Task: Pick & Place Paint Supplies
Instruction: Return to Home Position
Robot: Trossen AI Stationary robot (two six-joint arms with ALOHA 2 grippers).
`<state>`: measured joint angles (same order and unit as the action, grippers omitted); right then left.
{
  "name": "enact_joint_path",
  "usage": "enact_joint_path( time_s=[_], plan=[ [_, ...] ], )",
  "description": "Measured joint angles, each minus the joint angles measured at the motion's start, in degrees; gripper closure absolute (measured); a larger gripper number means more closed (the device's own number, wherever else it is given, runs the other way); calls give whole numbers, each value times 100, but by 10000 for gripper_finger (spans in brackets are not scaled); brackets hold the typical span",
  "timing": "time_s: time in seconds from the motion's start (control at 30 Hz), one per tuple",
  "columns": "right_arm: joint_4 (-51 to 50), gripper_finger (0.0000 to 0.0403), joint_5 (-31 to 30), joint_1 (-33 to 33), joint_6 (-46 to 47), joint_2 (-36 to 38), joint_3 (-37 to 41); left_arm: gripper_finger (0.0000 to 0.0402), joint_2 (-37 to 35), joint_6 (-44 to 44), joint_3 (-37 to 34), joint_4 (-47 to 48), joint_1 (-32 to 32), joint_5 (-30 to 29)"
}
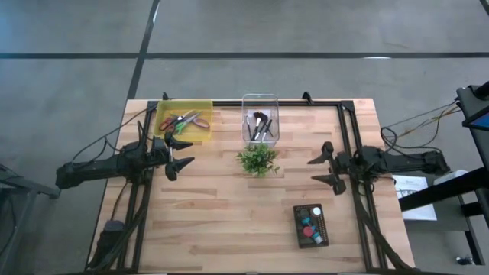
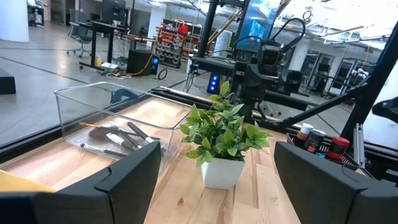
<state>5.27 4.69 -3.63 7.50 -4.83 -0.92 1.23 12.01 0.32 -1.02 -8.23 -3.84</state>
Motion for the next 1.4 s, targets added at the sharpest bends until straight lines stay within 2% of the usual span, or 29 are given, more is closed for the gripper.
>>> enact_joint_path(
  time_s=[0.2, 0.4, 1.4],
  plan=[
    [-430, 144, -520, -3, -253, 480, 38, 80, 0, 0, 0, 0, 0, 0],
    [-446, 144, -531, -3, -829, 482, 38, 80, 0, 0, 0, 2, 2, 0],
    [-470, 144, -529, -9, -860, 464, 38, 81, 0, 0, 0, 2, 2, 0]
  ],
)
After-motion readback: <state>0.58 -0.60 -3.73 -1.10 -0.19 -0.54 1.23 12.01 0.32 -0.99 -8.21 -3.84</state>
